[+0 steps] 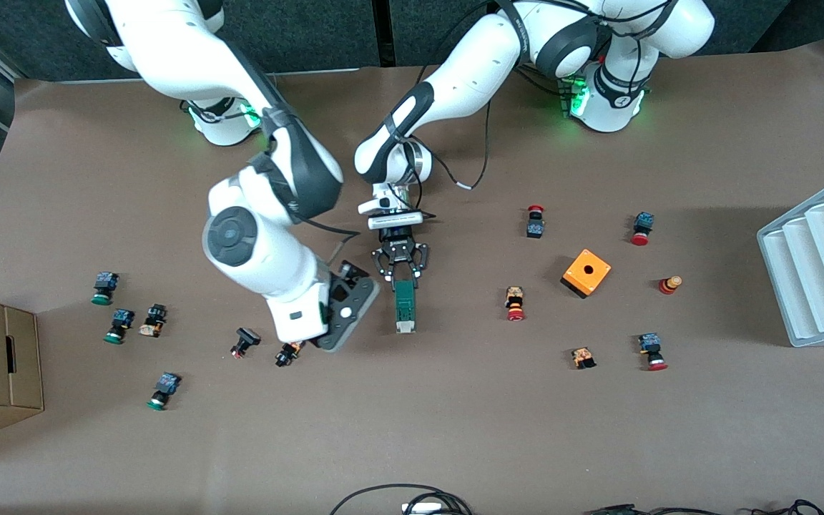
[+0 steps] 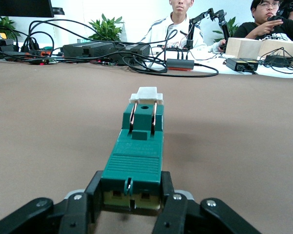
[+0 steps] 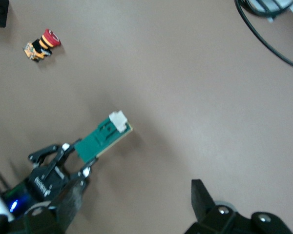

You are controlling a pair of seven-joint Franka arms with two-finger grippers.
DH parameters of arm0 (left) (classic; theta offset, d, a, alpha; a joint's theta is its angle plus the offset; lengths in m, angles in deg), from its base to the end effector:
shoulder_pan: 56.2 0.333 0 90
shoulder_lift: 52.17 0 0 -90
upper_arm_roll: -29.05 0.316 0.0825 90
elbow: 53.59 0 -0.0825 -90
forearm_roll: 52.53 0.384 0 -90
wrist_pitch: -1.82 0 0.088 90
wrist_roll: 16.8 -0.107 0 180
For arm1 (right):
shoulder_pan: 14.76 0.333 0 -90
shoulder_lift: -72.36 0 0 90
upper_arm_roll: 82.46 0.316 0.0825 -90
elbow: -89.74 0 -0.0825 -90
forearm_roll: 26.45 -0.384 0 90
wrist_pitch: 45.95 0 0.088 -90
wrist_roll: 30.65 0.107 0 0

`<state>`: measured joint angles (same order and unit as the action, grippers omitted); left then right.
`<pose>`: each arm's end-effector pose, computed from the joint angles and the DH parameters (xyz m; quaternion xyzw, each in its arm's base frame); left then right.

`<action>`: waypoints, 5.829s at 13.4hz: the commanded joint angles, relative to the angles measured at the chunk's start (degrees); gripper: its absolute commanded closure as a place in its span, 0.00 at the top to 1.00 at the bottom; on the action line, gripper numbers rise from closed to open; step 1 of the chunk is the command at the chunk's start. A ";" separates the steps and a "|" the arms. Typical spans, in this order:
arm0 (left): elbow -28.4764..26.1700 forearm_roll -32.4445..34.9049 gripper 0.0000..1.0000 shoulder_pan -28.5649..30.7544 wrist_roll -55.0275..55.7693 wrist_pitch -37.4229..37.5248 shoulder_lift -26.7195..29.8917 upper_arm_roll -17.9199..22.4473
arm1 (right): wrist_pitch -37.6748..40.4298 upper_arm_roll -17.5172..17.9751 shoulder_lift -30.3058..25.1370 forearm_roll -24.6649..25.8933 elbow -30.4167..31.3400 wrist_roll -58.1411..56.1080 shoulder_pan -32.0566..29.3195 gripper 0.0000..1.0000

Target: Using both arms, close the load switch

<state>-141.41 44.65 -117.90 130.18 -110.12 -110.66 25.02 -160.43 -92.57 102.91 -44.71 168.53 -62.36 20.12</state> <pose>0.3394 -0.5784 0.0548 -0.8032 -0.0729 -0.5907 0.0249 0.6335 0.3411 0.4209 -0.8954 -0.4303 -0.0552 0.1007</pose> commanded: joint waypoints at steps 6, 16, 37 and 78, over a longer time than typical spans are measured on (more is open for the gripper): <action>1.08 0.03 0.43 -0.09 0.59 -0.65 -1.28 0.51 | 15.24 0.35 -11.02 -0.11 1.19 16.82 -7.44 1.00; 1.25 -0.06 0.43 -0.09 0.41 -0.65 -1.10 0.42 | 23.60 0.79 -16.30 11.40 2.34 28.19 -25.28 1.00; 5.21 -21.13 1.00 -0.09 -28.29 -0.73 6.00 0.07 | 21.32 0.44 -15.52 13.87 2.87 24.50 -37.15 1.00; 10.04 -98.59 1.00 0.53 -145.74 8.66 30.97 33.37 | 25.89 5.89 -31.95 20.20 15.70 20.45 -35.58 1.00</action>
<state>-131.42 -52.54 -116.85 -12.43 -103.88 -81.21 56.58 -136.10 -86.95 70.75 -25.57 185.33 -42.15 -15.19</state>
